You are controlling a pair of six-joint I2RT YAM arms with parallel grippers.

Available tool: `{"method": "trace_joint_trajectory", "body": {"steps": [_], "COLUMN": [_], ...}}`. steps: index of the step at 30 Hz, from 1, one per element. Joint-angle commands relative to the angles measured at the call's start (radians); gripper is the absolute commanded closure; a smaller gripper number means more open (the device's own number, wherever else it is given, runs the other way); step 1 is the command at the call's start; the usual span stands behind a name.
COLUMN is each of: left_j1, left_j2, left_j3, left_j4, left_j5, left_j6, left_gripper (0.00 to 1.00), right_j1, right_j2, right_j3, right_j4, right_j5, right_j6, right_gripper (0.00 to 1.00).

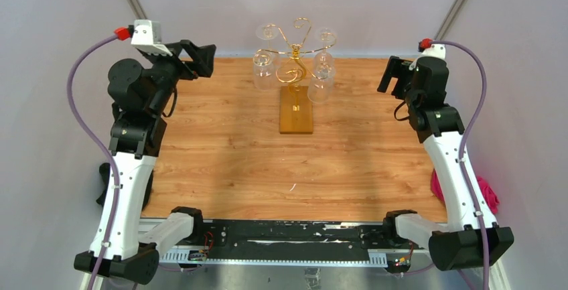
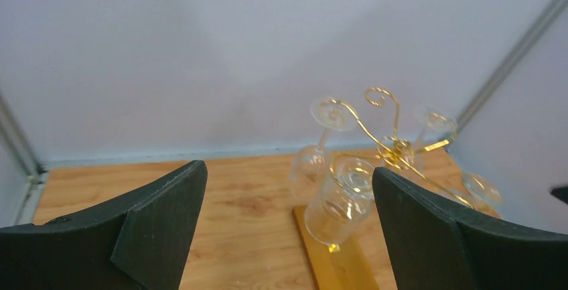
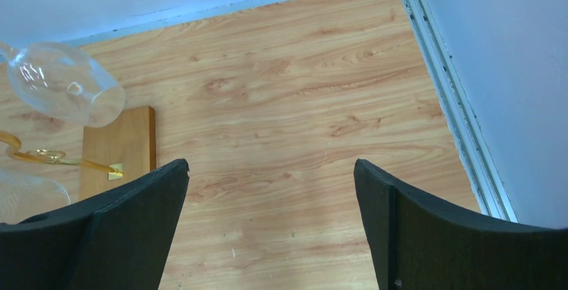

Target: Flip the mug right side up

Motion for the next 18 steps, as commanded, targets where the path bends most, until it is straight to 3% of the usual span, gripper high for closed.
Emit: {"method": "trace_joint_trajectory", "body": {"steps": [1, 4, 7, 13, 16, 18], "left_j1": [-0.002, -0.003, -0.003, -0.003, -0.003, -0.002], "left_j2": [0.018, 0.014, 0.035, 0.031, 0.01, -0.013], "left_j3": [-0.037, -0.117, -0.101, -0.098, -0.12, -0.156], "left_j4": [0.085, 0.315, 0.363, 0.364, 0.366, 0.365], "left_j5": [0.301, 0.411, 0.449, 0.311, 0.225, 0.157], "left_j6": [-0.002, -0.158, -0.244, -0.224, -0.203, -0.241], "left_gripper": [0.0, 0.0, 0.0, 0.0, 0.14, 0.09], "right_j1": [-0.004, -0.007, -0.024, -0.027, -0.027, -0.027], "right_j2": [0.062, 0.052, 0.019, 0.085, 0.11, 0.135], "right_j3": [0.126, 0.128, 0.092, 0.191, 0.234, 0.287], "right_j4": [-0.159, -0.166, -0.095, -0.069, -0.077, -0.116], "right_j5": [0.008, 0.004, -0.188, -0.287, -0.257, -0.244], "right_j6": [-0.001, 0.057, 0.092, 0.138, 0.138, 0.133], "right_gripper": [0.0, 0.0, 0.0, 0.03, 0.0, 0.0]}}
